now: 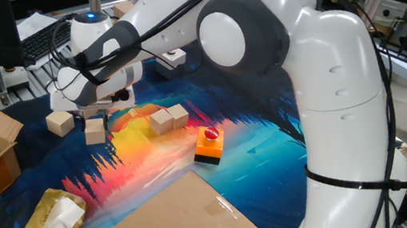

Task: Stack the blocks into a pyramid shape

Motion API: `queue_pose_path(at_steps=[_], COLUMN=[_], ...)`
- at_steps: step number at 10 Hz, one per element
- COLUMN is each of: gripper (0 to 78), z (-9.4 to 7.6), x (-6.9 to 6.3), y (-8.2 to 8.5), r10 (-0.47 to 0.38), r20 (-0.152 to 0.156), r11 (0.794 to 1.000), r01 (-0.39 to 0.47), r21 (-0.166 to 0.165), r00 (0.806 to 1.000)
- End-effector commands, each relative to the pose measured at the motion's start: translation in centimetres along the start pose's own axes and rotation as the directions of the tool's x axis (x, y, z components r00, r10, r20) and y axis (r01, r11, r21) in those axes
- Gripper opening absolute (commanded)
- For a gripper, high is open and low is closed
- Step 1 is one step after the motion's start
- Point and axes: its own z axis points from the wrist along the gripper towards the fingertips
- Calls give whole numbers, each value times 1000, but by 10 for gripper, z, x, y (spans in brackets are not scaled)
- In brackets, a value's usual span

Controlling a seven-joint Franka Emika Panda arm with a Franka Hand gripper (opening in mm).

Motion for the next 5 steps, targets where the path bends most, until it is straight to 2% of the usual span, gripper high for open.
queue_pose_path(at_steps=[1, 2, 4, 5], gripper=[11, 11, 11, 11], z=[-66, -68, -66, -61], x=[9, 11, 15, 21], y=[-11, -12, -13, -20], r10=[-239, -241, -252, -285], r20=[-27, -23, -14, 4], r11=[971, 970, 968, 958], r01=[238, 240, 252, 285], r21=[-38, -31, 15, 33], r00=[971, 970, 968, 958])
